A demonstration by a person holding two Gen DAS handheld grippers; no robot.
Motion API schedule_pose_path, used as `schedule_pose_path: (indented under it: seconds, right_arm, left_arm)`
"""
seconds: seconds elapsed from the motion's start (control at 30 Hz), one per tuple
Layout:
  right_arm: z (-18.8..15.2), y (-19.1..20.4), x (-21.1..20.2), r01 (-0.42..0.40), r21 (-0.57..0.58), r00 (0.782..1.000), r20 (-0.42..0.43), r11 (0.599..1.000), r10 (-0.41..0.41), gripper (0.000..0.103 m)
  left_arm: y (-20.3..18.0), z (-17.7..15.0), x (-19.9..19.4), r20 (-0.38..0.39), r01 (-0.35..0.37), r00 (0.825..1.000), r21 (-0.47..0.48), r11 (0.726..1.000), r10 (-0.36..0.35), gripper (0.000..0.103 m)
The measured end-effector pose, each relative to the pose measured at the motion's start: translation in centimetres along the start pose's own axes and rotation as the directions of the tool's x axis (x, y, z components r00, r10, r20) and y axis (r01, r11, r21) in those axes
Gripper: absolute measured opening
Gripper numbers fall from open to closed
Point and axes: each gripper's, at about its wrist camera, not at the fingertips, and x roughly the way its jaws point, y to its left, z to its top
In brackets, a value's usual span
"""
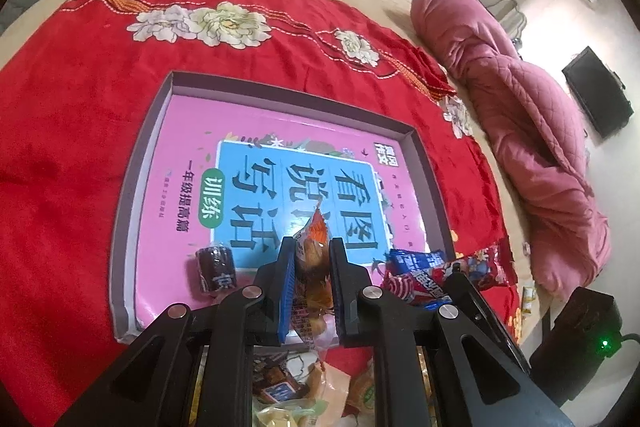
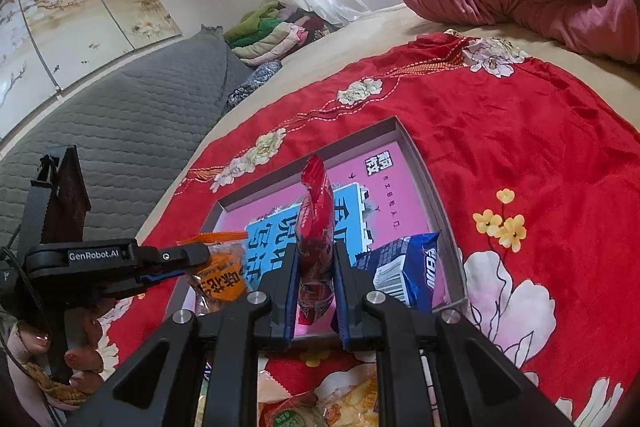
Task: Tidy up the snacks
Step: 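Lower both snacks into the box and open both grippers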
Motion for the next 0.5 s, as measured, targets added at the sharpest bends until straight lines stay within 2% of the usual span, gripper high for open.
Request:
schedule_pose_path:
  seconds: [0.5]
  right_arm:
    - [-0.48, -0.18, 0.71, 0.033, -0.018, 0.999, -0.037, 0.999, -0.034, 0.016]
  left_arm:
    - [0.96, -0.03, 0.22, 0.000, -0.017, 1.000, -0.010, 1.000, 0.017, 0.017]
